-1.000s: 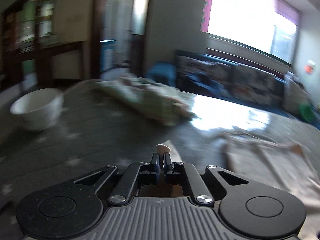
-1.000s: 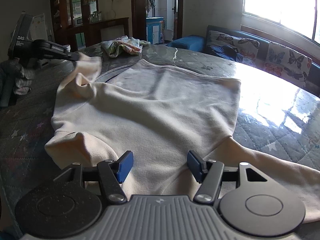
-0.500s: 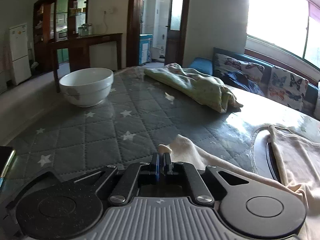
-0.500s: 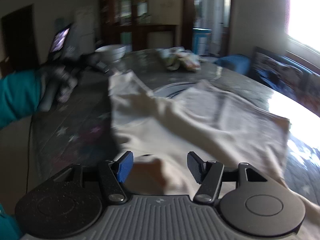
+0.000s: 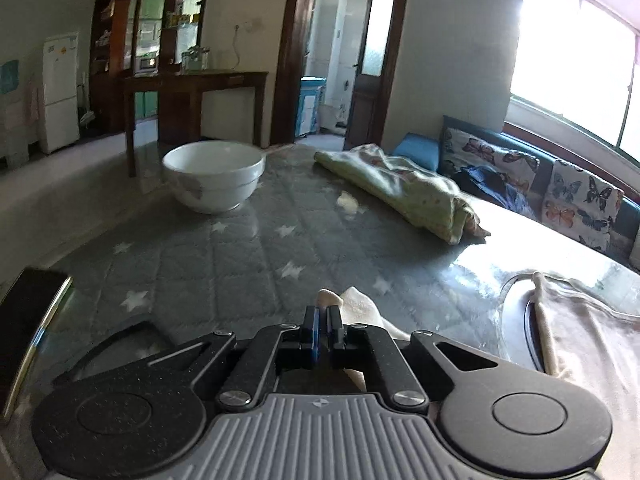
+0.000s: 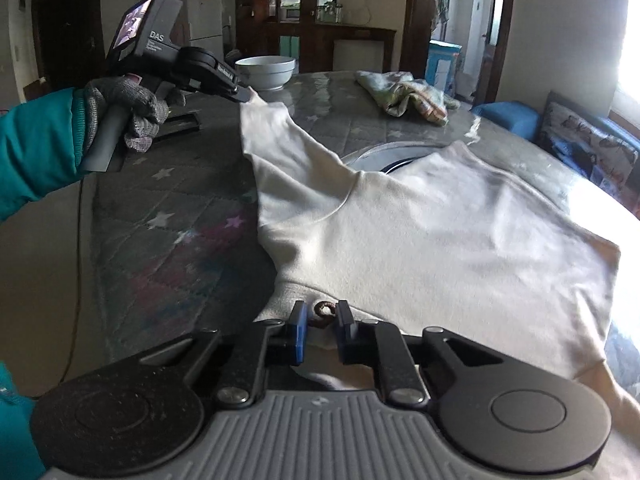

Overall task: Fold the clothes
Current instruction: 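Straighten the other sleeve with the right gripper while the left gripper smooths the body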

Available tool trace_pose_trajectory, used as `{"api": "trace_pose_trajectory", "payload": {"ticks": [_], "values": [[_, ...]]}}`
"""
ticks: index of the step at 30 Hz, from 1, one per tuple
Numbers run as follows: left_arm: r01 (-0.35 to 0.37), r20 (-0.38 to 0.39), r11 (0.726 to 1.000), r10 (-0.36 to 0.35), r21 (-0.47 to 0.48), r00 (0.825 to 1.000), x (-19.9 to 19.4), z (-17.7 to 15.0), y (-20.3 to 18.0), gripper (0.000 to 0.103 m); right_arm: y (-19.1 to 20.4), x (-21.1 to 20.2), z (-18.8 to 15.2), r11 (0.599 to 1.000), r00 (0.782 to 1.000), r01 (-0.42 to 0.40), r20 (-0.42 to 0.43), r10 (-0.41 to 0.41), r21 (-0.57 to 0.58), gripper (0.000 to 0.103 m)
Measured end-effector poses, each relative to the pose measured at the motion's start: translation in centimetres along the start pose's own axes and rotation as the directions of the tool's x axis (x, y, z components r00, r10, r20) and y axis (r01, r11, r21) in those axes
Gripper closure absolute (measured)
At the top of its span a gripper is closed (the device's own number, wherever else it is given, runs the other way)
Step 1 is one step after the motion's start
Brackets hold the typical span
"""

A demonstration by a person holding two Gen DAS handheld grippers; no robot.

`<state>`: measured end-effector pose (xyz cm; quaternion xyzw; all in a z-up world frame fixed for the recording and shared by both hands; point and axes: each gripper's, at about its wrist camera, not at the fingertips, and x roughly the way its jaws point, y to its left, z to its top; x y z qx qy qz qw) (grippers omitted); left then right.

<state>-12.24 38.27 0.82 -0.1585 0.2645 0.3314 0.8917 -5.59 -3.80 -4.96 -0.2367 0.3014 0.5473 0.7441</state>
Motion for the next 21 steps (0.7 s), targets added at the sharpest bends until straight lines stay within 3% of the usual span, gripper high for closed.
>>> {"api": "trace_pose_trajectory", "payload": {"ticks": [4, 10, 16, 18, 21], "values": [[-0.030, -0.047, 1.000, 0.030, 0.010, 0.998, 0.0, -1.1, 0.6, 0.099, 0.3, -0.6, -0.6, 1.000, 1.000, -0.024, -0.009, 0.024, -0.015, 0.089], [-0.052, -0.071, 0.999, 0.053, 0.015, 0.996, -0.2, -1.4, 1.0, 0.094, -0.3, -2.2, -0.2, 0.999, 0.998, -0.045, 0.043, 0.044, 0.024, 0.074], [-0.084, -0.059, 0.996, 0.084, 0.001, 0.995, -1.3, -1.3, 1.3, 0.090, -3.0, -5.5, -1.0, 0.989, 0.993, 0.045, 0.101, -0.059, 0.139, 0.060], [-0.049, -0.042, 0.999, 0.049, -0.001, 0.998, -2.2, -1.2, 0.7, 0.090, -4.3, -6.3, -1.7, 0.976, 0.989, 0.093, 0.099, -0.114, 0.195, 0.053], [0.081, -0.030, 0.997, -0.080, 0.022, 0.996, -3.9, -1.2, -1.7, 0.090, -6.5, -7.0, -3.2, 0.942, 0.976, 0.169, 0.087, -0.201, 0.289, 0.053]]}}
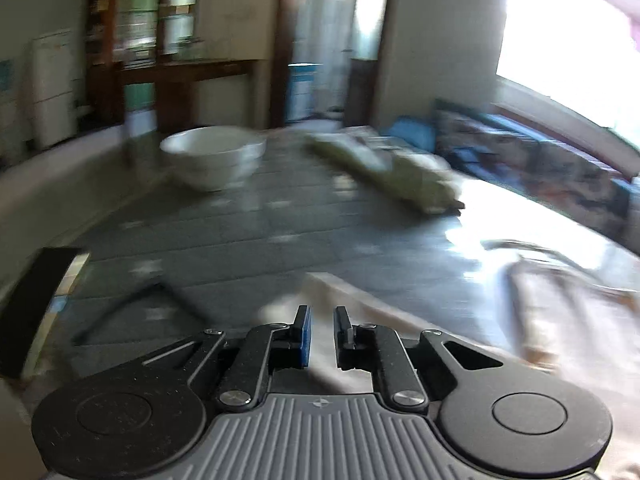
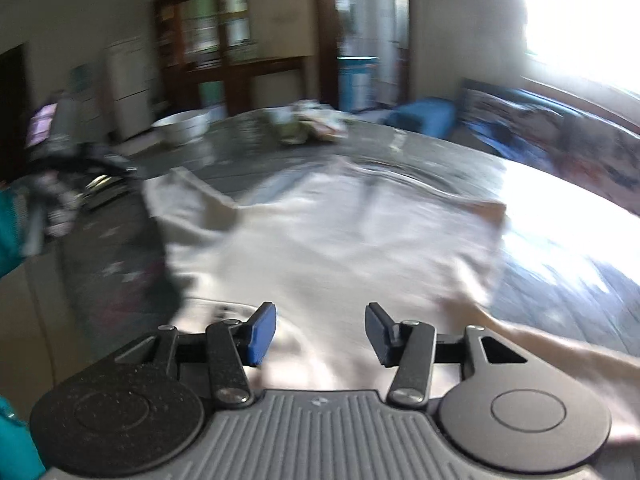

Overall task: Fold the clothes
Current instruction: 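Straighten the other sleeve with the right gripper while the left gripper smooths the body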

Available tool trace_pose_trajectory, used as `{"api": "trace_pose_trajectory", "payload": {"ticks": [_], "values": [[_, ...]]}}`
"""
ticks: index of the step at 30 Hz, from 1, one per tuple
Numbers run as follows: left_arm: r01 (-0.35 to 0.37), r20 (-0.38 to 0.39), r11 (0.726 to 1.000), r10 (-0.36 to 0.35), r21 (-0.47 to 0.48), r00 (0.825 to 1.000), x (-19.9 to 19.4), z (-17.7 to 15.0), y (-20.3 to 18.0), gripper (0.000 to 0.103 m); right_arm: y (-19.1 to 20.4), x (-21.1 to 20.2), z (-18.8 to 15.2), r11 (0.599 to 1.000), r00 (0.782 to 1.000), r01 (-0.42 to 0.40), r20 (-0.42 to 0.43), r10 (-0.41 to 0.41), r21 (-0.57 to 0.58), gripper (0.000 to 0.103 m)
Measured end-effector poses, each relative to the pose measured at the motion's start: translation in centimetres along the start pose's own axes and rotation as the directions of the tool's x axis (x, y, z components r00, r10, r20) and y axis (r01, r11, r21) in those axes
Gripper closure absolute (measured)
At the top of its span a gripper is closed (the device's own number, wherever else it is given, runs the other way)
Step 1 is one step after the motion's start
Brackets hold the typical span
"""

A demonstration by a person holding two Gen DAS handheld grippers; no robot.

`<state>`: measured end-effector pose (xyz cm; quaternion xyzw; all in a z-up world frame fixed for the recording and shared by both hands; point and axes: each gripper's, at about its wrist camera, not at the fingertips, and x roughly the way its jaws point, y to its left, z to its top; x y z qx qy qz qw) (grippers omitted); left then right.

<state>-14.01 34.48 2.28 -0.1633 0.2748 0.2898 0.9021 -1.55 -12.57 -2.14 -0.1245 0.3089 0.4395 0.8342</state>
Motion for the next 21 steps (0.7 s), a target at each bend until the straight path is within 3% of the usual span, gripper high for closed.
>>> {"api": "trace_pose_trajectory", "payload": {"ticks": [3, 6, 10, 14, 21], "values": [[0.149, -0.020, 0.988, -0.148, 0.037, 0.989, -0.6, -0.3, -3.6, 0.091, -2.4, 0.1, -0.9, 0.994, 0.997, 0.080, 0.001, -0.080, 0.077, 0.053], [0.284, -0.056, 0.956, -0.281, 0.068, 0.958, -0.6, -0.6, -7.4, 0.091, -4.5, 0.3, -1.7, 0.980, 0.990, 0.141, -0.002, -0.142, 0.142, 0.053], [0.394, -0.116, 0.914, -0.383, 0.100, 0.917, 0.3, -1.2, -12.2, 0.091, -6.4, 0.5, -2.2, 0.963, 0.982, 0.181, 0.012, -0.187, 0.202, 0.053], [0.432, -0.166, 0.895, -0.413, 0.108, 0.896, 2.2, -1.9, -14.9, 0.091, -8.0, 1.1, -2.4, 0.948, 0.977, 0.199, 0.023, -0.211, 0.248, 0.052], [0.353, -0.206, 0.931, -0.329, 0.090, 0.921, 5.2, -3.1, -14.3, 0.091, -9.5, 2.1, -3.6, 0.931, 0.971, 0.230, 0.000, -0.240, 0.285, 0.050]]}}
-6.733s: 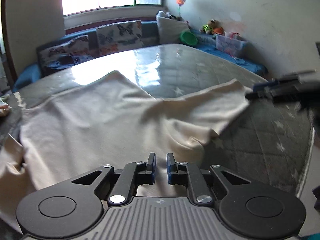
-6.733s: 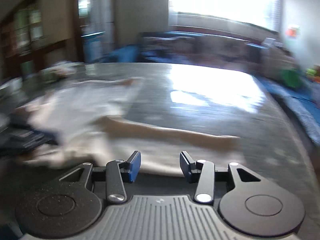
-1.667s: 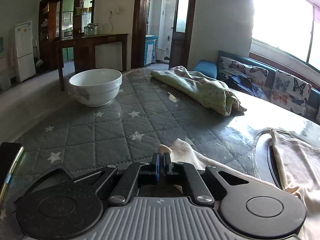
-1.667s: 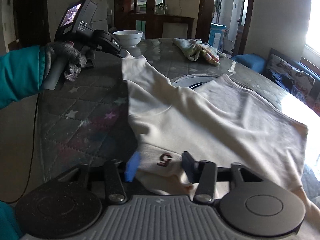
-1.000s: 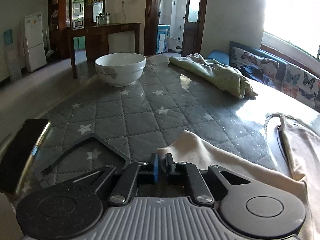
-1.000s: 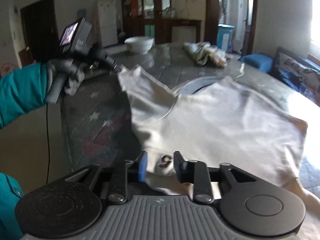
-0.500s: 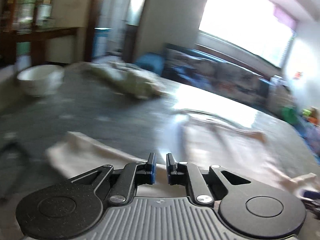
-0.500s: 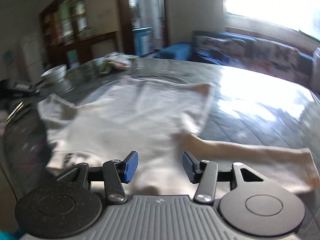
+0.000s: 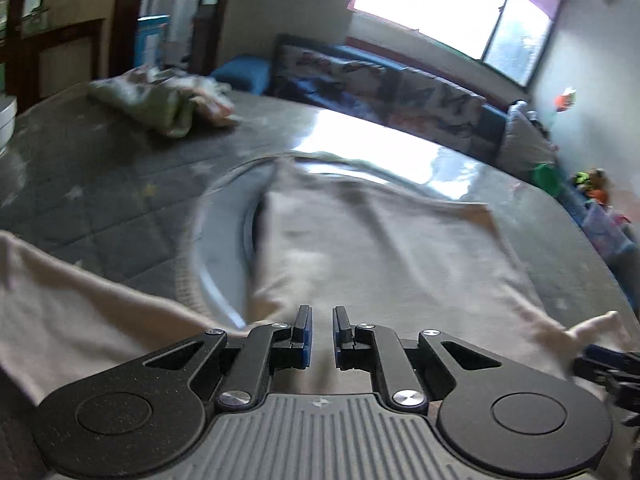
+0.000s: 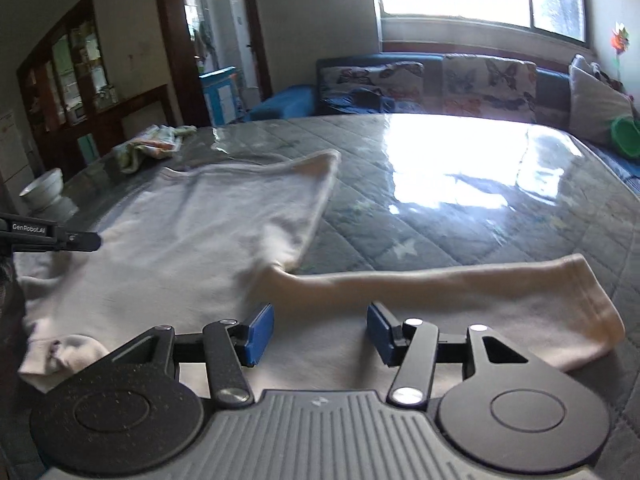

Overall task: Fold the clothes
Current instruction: 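Straighten the other sleeve with the right gripper while the left gripper smooths the body, then grasp the sweatshirt sleeve cuff with the right gripper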

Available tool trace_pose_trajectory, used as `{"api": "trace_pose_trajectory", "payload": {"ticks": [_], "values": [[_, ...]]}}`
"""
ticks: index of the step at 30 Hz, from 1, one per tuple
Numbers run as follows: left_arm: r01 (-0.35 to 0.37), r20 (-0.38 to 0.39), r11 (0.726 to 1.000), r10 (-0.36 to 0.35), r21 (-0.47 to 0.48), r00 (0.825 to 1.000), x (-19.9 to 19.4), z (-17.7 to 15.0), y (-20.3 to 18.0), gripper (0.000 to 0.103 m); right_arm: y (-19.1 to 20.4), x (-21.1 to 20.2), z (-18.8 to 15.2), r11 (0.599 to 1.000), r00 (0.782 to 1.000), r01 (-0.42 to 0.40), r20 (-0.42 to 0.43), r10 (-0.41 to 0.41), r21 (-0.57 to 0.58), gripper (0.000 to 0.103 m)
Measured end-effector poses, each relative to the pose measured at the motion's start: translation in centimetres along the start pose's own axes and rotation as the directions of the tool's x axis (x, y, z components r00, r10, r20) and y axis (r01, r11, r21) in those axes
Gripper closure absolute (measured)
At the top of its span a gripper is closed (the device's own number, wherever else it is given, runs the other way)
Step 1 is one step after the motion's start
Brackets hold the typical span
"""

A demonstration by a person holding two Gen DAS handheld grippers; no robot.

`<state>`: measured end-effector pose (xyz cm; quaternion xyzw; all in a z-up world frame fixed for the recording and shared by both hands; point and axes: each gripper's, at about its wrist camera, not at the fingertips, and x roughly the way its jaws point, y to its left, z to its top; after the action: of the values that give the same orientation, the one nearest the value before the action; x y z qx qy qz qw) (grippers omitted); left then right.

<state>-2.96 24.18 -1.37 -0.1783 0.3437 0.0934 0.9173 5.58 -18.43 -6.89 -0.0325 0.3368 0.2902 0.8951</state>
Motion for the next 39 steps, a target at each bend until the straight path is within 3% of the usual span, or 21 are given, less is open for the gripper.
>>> {"api": "trace_pose_trajectory", "payload": {"ticks": [7, 9, 15, 18, 23, 27, 31, 39], "values": [[0.017, 0.011, 0.999, -0.017, -0.034, 1.000, -1.1, 0.0, 1.3, 0.091, -0.7, -0.5, -0.2, 1.000, 1.000, 0.024, 0.002, -0.024, 0.005, 0.048], [-0.002, 0.033, 1.000, 0.002, -0.011, 0.999, -1.1, 0.4, 0.7, 0.091, -0.9, -0.7, -0.2, 1.000, 1.000, 0.027, 0.007, -0.027, 0.013, 0.048], [-0.039, 0.001, 0.999, 0.039, 0.002, 0.999, -0.1, -0.1, 0.7, 0.090, -1.5, -1.0, -0.3, 0.999, 0.999, 0.050, 0.003, -0.050, 0.012, 0.046], [-0.041, 0.002, 0.999, 0.041, 0.013, 0.999, -0.4, -0.2, 0.2, 0.082, -1.6, -1.8, -0.4, 0.998, 0.998, 0.055, 0.014, -0.055, 0.018, 0.042], [-0.043, 0.031, 0.997, 0.041, 0.067, 0.999, -1.8, -0.7, -1.4, 0.058, -1.8, -2.4, -0.9, 0.997, 0.997, 0.078, 0.015, -0.078, 0.010, 0.038], [-0.016, 0.053, 0.984, 0.006, 0.178, 0.999, -3.7, -2.1, -3.9, 0.053, -1.8, -3.1, -1.4, 0.995, 0.995, 0.095, 0.005, -0.095, -0.001, 0.037], [-0.002, 0.065, 0.958, -0.018, 0.286, 0.998, -5.1, -4.1, -6.3, 0.052, 0.3, -4.6, -1.2, 0.995, 0.998, 0.062, 0.037, -0.059, -0.073, 0.033], [0.025, 0.034, 0.922, -0.041, 0.387, 0.999, -5.4, -7.2, -8.6, 0.048, 5.5, -4.7, -1.0, 0.977, 0.997, -0.072, 0.025, 0.079, -0.201, 0.032]]}}
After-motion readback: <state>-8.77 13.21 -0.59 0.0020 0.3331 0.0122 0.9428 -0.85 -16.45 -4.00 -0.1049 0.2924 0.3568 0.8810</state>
